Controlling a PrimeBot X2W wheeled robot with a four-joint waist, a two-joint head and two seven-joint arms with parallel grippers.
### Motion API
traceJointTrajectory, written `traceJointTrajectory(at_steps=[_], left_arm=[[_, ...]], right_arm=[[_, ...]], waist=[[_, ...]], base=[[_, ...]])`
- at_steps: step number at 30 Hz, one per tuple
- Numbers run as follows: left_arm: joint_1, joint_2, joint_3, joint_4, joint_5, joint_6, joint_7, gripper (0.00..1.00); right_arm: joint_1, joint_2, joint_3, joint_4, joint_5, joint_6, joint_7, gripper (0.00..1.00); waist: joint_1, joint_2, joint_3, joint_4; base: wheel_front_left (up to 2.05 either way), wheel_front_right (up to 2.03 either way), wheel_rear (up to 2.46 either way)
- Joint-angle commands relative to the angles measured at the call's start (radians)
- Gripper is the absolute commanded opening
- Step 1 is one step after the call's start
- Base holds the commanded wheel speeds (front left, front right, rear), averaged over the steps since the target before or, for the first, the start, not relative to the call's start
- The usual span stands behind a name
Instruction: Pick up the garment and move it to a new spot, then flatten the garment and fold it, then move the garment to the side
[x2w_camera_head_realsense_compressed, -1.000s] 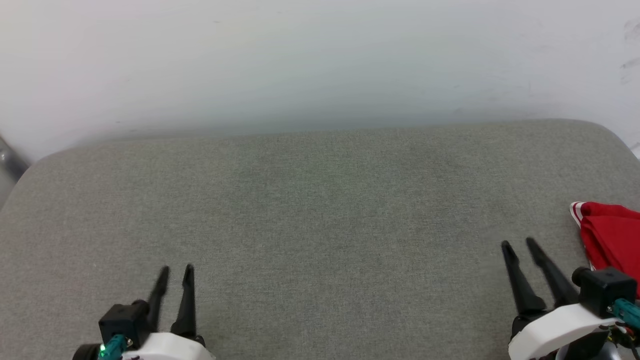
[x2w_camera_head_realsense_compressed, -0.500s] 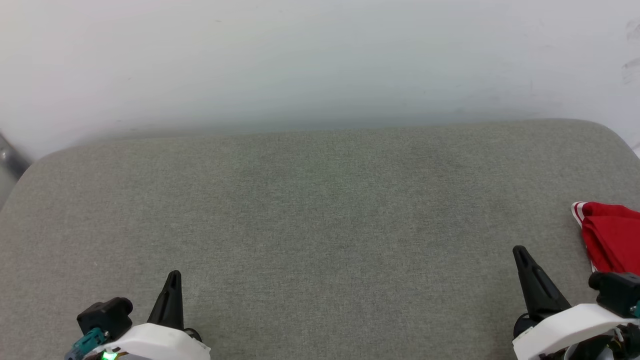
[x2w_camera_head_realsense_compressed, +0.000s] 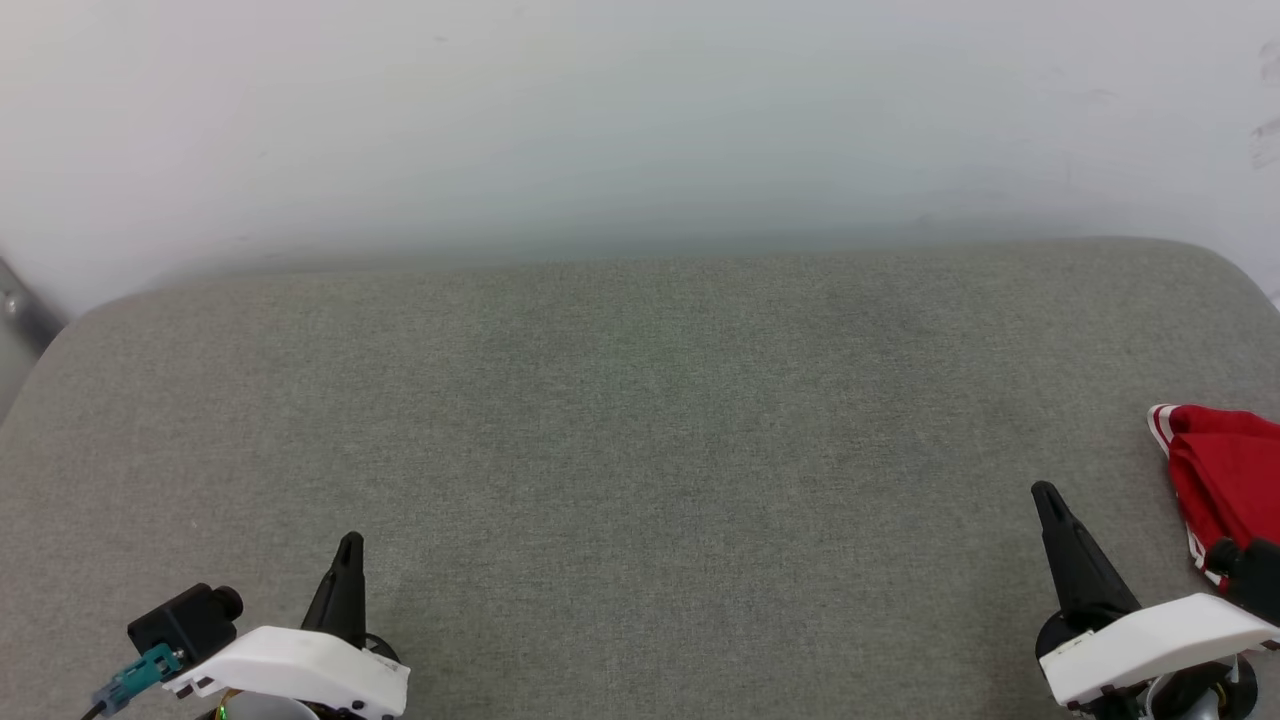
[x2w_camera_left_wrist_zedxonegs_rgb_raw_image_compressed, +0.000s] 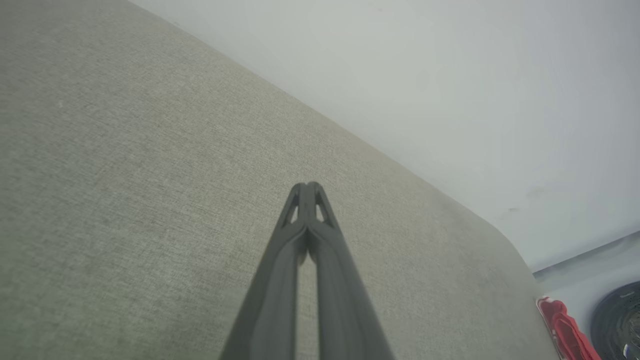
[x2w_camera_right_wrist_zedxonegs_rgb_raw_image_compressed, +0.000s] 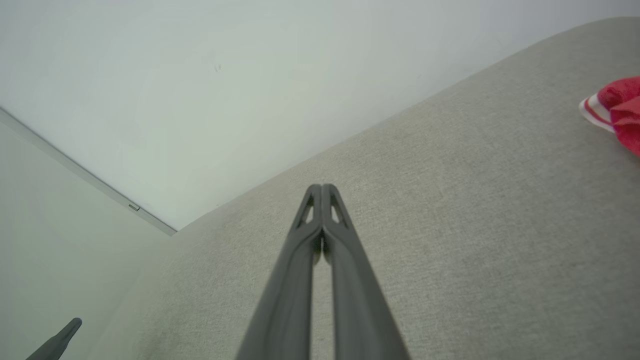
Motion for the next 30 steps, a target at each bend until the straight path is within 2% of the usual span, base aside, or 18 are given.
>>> traceJointTrajectory(at_steps=[1,30], left_arm=[[-0.032,-0.001,0.020,-0.005,-0.032,-0.013,0.007,0.00],[-0.066,-0.074,0.119,0.034,-0.309,-0.100,0.089,0.00]], right_arm=[[-0.031,0.001,-0.007,-0.003,0.041,0.000,0.003,0.00],[-0.073,0.018,-0.037,0.072,0.393,0.000,0.021,0.00]], waist=[[0.0000,0.0000,0.000,0.000],[0.0000,0.0000,0.006,0.008]], base=[[0.00,0.00,0.00],[0.00,0.00,0.00]])
